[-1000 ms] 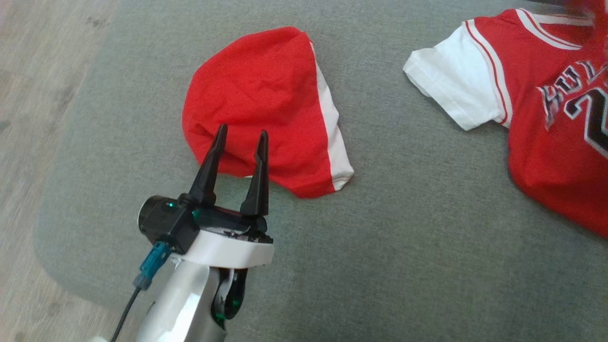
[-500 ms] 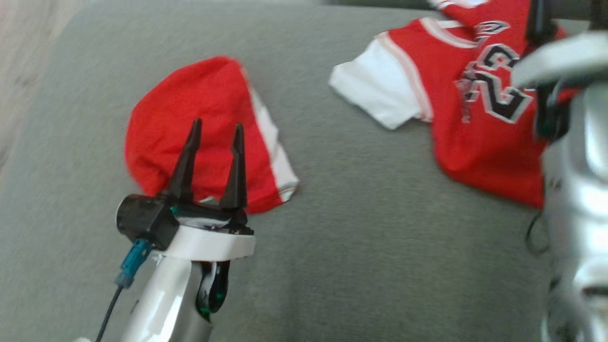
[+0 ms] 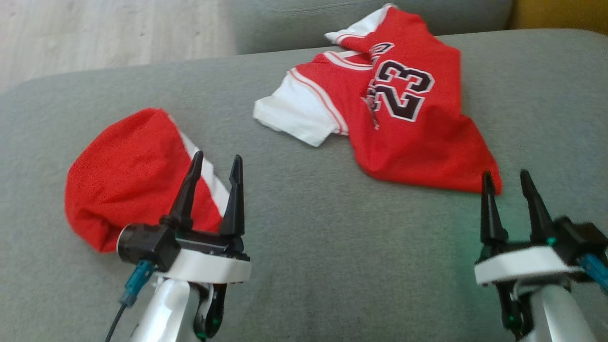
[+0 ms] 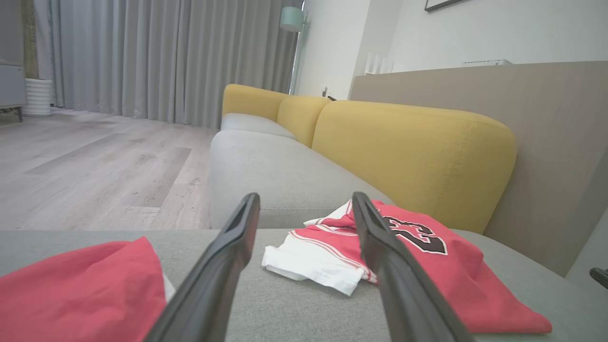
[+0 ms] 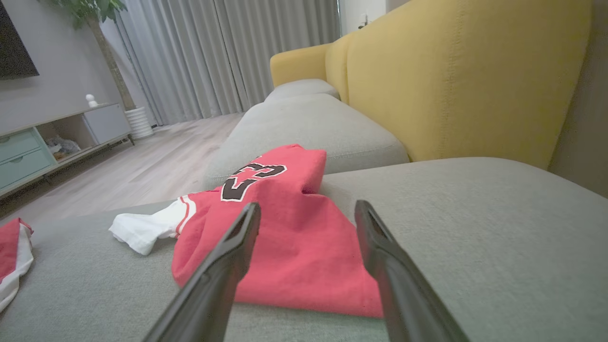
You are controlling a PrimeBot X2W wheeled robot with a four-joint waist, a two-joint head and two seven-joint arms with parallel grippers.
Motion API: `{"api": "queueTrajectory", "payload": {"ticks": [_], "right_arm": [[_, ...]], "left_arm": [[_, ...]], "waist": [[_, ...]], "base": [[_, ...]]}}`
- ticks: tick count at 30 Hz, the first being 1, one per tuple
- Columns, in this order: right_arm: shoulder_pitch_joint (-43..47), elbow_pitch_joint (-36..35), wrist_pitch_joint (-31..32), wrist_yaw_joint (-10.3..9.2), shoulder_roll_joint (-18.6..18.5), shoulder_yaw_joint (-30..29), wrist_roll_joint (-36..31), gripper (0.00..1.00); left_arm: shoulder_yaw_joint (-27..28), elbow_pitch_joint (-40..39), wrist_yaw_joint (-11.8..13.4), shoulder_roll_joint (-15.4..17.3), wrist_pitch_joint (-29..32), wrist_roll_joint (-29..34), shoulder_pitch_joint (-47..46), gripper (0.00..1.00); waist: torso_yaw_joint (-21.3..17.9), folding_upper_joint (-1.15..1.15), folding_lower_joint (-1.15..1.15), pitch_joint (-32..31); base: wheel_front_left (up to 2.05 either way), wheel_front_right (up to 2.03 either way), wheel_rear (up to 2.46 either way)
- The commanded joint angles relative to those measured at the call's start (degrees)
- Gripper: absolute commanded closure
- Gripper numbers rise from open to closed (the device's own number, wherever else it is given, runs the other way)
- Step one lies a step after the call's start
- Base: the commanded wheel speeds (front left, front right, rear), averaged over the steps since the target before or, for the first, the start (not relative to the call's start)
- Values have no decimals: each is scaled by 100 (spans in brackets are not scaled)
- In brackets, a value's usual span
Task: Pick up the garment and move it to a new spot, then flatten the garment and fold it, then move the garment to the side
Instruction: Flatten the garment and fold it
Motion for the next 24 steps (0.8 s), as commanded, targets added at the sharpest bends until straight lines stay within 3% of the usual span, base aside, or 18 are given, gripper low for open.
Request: {"api": "queueTrajectory", "payload": {"ticks": [1,8,12,24], "right_arm": [[-49,-324,-62,-4,-15,114,122,0],[-119,-695,-62,-4,-15,62,433,0],[-224,-795,-62,-4,-14,66,487,0],[-417,-926,-62,-4,-14,562,865,0]], "left_arm": [[225,-160,-2,19,-29,61,-74,0],[258,76,-112,26,-29,139,-261,0],[112,567,-196,206,42,374,-681,0],[234,2481,167,819,1305,851,-2616,0]], "waist": [[-159,0,2,-40],[-456,0,2,219],[-640,0,2,436],[-1350,0,2,1215]], "base": [[0,0,0],[0,0,0],[0,0,0],[0,0,0]]}}
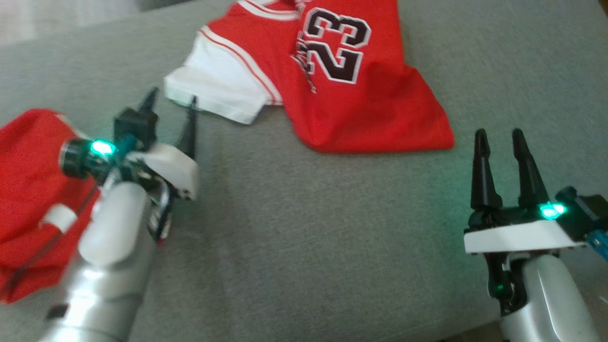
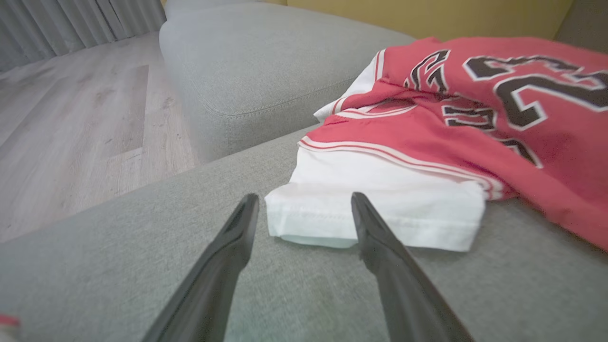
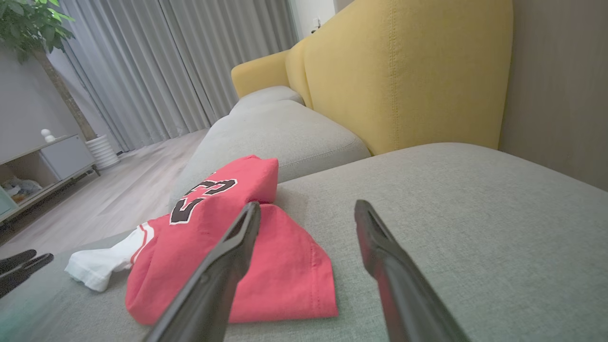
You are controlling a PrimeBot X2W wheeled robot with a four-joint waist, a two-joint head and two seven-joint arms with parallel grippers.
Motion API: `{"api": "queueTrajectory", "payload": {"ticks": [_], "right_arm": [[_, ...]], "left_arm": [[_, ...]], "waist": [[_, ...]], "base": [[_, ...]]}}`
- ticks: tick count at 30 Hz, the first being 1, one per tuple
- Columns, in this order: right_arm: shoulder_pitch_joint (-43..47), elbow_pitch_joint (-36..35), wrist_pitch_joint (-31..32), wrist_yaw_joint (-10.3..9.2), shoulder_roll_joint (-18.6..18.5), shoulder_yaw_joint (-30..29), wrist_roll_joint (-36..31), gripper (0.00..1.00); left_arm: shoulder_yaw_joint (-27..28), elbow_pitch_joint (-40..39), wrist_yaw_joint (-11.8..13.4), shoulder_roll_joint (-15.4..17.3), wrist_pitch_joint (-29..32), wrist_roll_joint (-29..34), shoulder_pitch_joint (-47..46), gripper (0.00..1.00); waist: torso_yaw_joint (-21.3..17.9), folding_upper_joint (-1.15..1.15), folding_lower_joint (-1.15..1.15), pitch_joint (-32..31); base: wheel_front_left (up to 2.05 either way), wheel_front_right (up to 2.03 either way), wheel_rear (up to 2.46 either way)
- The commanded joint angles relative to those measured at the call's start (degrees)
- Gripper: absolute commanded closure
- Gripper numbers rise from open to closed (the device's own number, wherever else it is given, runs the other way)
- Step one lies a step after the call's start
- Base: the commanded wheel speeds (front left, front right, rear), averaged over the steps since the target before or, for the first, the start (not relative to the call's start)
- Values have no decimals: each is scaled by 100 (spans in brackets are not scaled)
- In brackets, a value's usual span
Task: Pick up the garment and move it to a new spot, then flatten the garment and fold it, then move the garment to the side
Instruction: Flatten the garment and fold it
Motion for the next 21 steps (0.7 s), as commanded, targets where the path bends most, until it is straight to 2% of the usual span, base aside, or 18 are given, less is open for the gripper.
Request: {"api": "queueTrajectory", "payload": {"ticks": [1,7,15,16,18,21], "right_arm": [[-195,-224,-62,-4,-23,160,53,0],[-253,-262,-62,-4,-23,227,151,0],[-281,-265,-62,-4,-23,211,129,0],[-284,-271,-62,-4,-23,209,116,0],[-287,-277,-62,-4,-23,204,100,0],[-277,-279,-62,-4,-23,168,76,0]], "left_arm": [[187,-18,37,213,40,54,-260,0],[178,780,-12,335,144,64,-846,0],[64,1596,-10,352,175,102,-1154,0],[47,1684,-41,343,179,92,-1178,5],[0,1846,-108,332,181,85,-1219,100],[-19,1973,-161,272,18,33,-1270,100]], "waist": [[-244,0,-1,244],[-407,0,-1,413],[-442,0,-1,400],[-440,0,-1,399],[-434,0,-1,388],[-392,0,-1,349]], "base": [[0,0,0],[0,0,0],[0,0,0],[0,0,0],[0,0,0],[0,0,0]]}}
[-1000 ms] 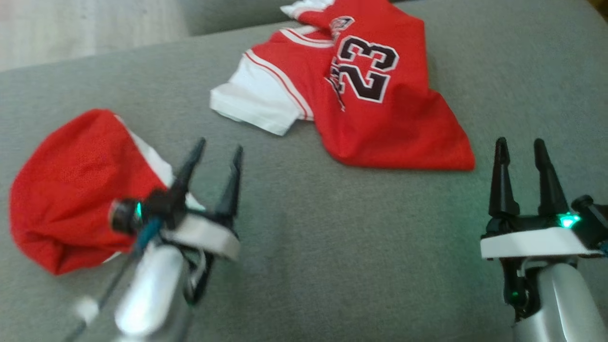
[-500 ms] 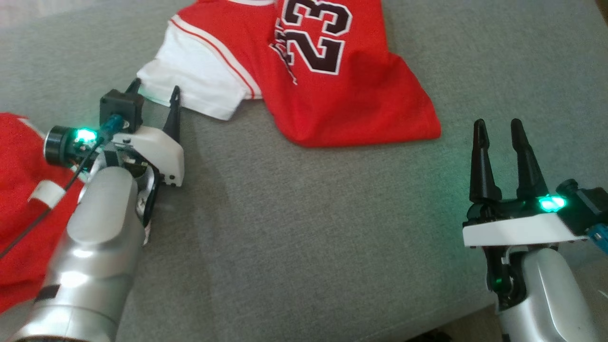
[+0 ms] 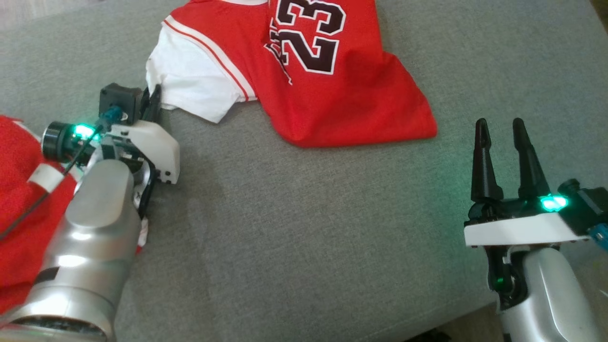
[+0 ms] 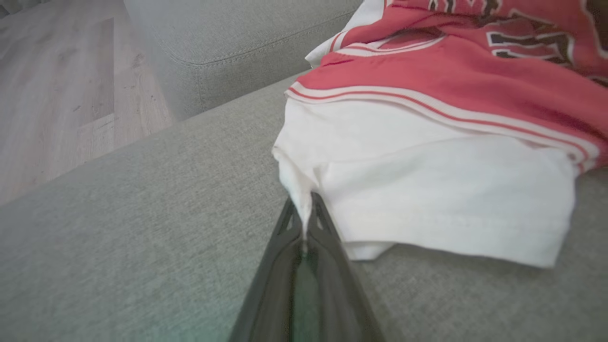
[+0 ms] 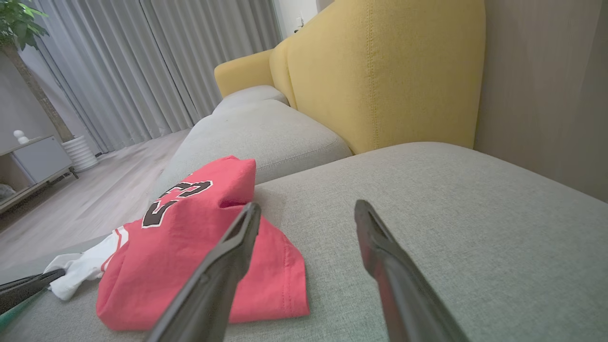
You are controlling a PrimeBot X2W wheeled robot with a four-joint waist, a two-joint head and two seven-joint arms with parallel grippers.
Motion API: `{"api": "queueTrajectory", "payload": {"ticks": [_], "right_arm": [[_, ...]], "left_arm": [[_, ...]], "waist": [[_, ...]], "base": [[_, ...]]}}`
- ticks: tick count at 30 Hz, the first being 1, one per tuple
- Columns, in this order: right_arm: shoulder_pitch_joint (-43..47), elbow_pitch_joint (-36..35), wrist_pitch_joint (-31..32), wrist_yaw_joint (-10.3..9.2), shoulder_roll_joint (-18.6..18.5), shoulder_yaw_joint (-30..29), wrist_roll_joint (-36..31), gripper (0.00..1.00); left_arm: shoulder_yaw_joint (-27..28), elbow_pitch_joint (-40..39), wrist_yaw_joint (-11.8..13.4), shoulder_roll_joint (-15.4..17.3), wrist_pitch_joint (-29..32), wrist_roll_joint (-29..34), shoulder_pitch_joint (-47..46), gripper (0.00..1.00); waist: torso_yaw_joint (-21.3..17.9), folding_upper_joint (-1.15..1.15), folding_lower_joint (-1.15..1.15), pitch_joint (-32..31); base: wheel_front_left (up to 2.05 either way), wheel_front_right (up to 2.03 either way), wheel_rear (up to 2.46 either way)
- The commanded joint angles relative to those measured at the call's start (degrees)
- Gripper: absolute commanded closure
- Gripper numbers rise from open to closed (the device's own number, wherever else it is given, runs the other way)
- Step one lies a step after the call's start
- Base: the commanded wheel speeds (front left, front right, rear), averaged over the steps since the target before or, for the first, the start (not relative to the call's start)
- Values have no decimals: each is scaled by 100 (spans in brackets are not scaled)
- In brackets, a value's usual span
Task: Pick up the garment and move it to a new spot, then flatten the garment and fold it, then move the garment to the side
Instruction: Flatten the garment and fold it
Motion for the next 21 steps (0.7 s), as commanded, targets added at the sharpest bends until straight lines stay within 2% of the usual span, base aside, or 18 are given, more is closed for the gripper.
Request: {"api": "queueTrajectory", "payload": {"ticks": [1,10,19,21], "right_arm": [[-105,-200,-62,-4,-23,84,-50,0],[9,-109,-62,-4,-23,13,-150,0],[168,256,-62,-4,-23,-241,-347,0],[181,316,-62,-4,-23,-265,-362,0]], "left_arm": [[106,-14,-3,158,-97,-37,-75,100],[56,-203,0,-155,-1036,-175,163,100],[-127,-876,102,-380,-1297,-219,1069,100],[-143,-979,117,-404,-1303,-238,1197,100]], "waist": [[39,0,0,-31],[508,0,0,-410],[1222,0,0,-867],[1280,0,0,-908]], "base": [[0,0,0],[0,0,0],[0,0,0],[0,0,0]]}}
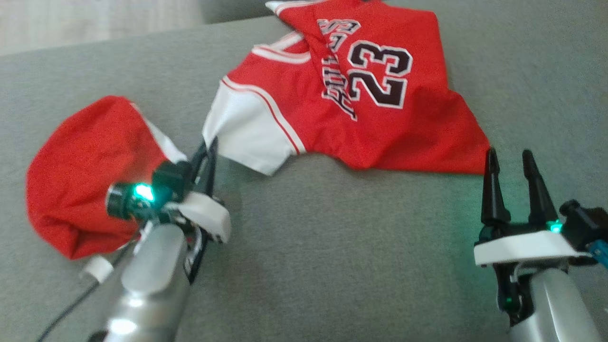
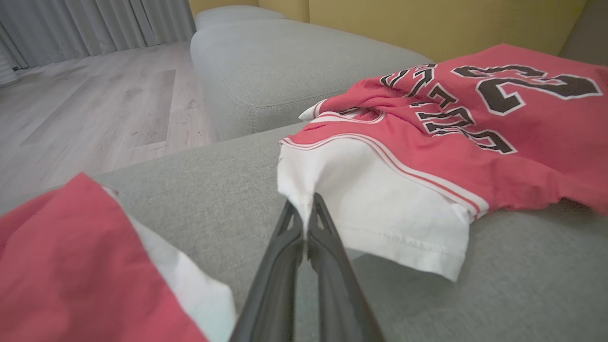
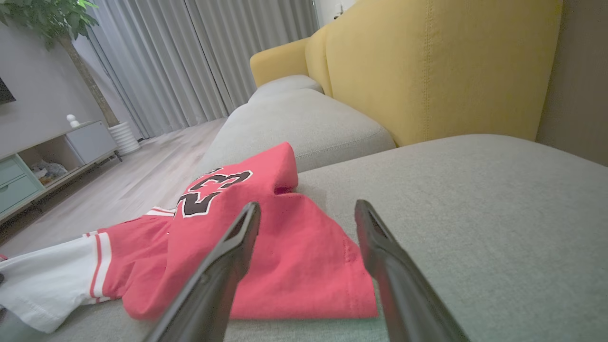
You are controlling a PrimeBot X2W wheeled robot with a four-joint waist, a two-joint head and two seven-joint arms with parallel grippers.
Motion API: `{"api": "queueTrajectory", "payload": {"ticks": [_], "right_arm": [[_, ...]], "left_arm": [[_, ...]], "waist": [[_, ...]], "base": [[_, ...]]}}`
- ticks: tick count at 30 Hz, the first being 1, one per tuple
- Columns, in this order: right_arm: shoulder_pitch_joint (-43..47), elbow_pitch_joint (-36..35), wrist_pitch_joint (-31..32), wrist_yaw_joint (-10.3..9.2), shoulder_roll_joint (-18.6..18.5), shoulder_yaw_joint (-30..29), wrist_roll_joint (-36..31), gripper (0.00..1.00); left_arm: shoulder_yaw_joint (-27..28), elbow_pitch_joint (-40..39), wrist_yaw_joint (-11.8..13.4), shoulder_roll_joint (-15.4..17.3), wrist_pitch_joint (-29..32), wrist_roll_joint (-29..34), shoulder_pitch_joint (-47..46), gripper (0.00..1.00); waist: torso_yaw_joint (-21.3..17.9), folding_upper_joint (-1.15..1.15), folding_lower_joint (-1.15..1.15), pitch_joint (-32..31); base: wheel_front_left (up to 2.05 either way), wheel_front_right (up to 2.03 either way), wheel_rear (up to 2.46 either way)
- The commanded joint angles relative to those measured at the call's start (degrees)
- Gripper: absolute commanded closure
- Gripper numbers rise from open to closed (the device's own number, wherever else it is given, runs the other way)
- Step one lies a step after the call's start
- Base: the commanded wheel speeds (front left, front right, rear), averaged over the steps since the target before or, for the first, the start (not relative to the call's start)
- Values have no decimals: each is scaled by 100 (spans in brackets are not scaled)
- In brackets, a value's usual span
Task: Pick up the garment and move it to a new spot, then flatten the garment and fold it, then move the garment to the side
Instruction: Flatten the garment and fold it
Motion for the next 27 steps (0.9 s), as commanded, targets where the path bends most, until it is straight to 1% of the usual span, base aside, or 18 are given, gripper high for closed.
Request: {"api": "queueTrajectory", "payload": {"ticks": [1,4,10,18,21,22,23,24,25,27], "right_arm": [[13,-65,-62,-4,-23,76,-46,0],[43,159,-62,-4,-23,-9,-95,0],[-14,447,-62,-4,-23,-94,-183,0],[16,553,-62,-4,-22,-54,-176,0],[65,569,-62,-4,-22,-24,-155,0],[75,573,-62,-4,-22,-12,-151,0],[80,572,-62,-4,-22,-4,-149,0],[82,565,-62,-4,-22,1,-148,0],[83,550,-62,-4,-22,-1,-148,0],[90,512,-62,-4,-22,-18,-150,0]], "left_arm": [[101,-291,60,74,-88,-62,52,100],[-39,-643,61,-25,-66,-109,452,100],[-493,-1462,77,-166,278,-243,1262,100],[-885,-2154,339,-196,792,-266,1903,100],[-972,-2330,353,-180,952,-297,2133,100],[-987,-2387,377,-163,985,-289,2180,91],[-984,-2449,418,-143,988,-278,2205,60],[-964,-2516,462,-123,962,-268,2209,19],[-930,-2584,514,-109,924,-266,2201,0],[-865,-2728,580,-73,815,-262,2157,0]], "waist": [[268,0,1,-229],[429,0,1,-356],[610,0,1,-503],[656,0,1,-695],[656,0,1,-754],[654,0,1,-767],[654,0,1,-778],[654,0,1,-790],[653,0,1,-800],[654,0,1,-817]], "base": [[0,0,0],[0,0,0],[0,0,0],[0,0,0],[0,0,0],[0,0,0],[0,0,0],[0,0,0],[0,0,0],[0,0,0]]}}
